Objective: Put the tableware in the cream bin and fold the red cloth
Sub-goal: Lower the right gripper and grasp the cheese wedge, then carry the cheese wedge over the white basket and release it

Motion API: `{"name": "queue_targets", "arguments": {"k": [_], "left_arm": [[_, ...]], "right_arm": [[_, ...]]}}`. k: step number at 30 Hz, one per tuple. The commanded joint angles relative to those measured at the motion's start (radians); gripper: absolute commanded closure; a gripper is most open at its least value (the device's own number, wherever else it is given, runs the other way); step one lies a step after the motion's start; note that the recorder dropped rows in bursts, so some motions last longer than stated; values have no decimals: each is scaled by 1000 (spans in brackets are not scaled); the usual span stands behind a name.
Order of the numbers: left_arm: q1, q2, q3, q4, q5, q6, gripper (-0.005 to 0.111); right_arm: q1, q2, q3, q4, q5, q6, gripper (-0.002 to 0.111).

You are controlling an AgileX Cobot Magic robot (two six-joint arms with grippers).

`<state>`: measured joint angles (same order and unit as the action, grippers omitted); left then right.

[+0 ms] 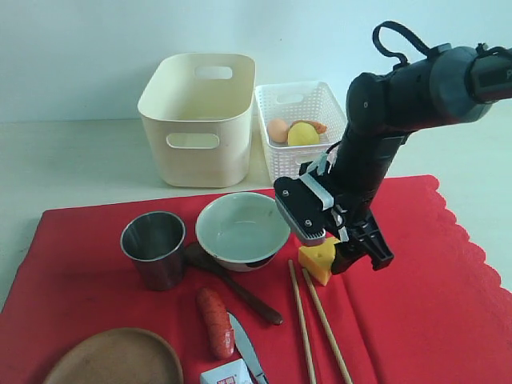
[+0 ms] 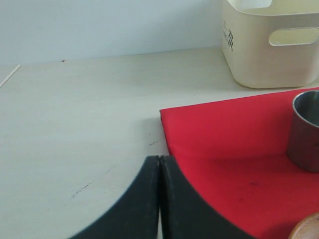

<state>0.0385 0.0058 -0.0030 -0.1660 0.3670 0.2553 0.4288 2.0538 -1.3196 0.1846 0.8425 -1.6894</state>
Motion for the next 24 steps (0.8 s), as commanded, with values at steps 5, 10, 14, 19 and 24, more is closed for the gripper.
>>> {"name": "queue_targets", "arguments": {"k": [5, 10, 14, 19, 24], "left_arm": [[3, -6, 3, 3, -8, 0, 107], [3, -6, 3, 3, -8, 0, 107], [3, -6, 3, 3, -8, 0, 107], [3, -6, 3, 3, -8, 0, 107], [3, -6, 3, 3, -8, 0, 107]], "right_arm": [[1, 38, 6, 1, 0, 22, 61], [1, 29, 6, -1, 4, 96, 99], [1, 8, 6, -10, 30, 106, 108], [1, -43, 6, -10, 65, 134, 108], [1, -117, 6, -10, 100, 167, 108]]}}
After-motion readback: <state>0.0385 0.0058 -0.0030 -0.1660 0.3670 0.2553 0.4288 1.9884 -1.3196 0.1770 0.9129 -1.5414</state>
